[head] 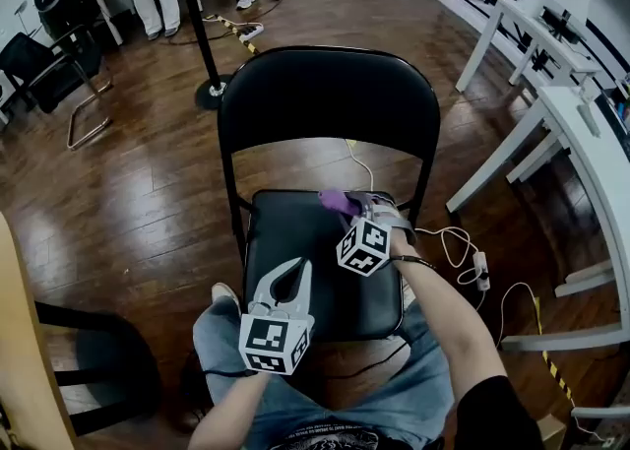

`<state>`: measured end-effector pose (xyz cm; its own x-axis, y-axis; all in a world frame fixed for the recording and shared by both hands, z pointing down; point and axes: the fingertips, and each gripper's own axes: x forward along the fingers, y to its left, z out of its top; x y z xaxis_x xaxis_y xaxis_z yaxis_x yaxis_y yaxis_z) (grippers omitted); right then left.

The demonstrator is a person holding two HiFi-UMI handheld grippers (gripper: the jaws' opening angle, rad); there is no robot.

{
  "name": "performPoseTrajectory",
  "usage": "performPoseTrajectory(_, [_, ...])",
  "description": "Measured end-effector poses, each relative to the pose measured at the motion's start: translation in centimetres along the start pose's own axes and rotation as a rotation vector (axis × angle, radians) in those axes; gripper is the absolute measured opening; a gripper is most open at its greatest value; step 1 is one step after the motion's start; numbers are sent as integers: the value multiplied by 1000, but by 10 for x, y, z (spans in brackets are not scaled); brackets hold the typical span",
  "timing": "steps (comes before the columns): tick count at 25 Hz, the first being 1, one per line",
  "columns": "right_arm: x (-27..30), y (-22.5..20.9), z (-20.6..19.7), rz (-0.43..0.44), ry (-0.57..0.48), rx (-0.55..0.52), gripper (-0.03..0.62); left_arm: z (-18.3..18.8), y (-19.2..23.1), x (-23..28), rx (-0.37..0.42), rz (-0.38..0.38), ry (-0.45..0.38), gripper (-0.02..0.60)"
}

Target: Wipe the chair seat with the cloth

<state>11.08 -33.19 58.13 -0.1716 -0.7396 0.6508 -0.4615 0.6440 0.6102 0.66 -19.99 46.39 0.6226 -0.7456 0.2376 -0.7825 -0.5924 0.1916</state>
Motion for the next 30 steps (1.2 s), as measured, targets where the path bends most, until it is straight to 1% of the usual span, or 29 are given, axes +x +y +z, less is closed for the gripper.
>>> performPoseTrajectory(7, [37, -3, -24, -16, 66, 3, 112, -14, 12, 5, -3, 9, 40, 5])
performPoseTrajectory(10, [46, -3, -36, -17, 97, 9, 112, -18, 13, 7, 4, 5, 60, 5])
performPoseTrajectory(13, [48, 2, -40, -8, 106, 1, 112, -20, 16, 8, 3, 12, 69, 5])
performPoseTrajectory(18, [39, 14, -37, 6, 91, -7, 112, -20, 14, 8, -5, 17, 63, 5])
performPoseTrajectory(23, [22, 30, -35, 18, 66, -7, 112, -23, 3, 6, 6, 11, 62, 5])
performPoseTrajectory(30, [-5, 58, -31, 42, 39, -8, 112, -19, -7, 2, 4, 12, 54, 5])
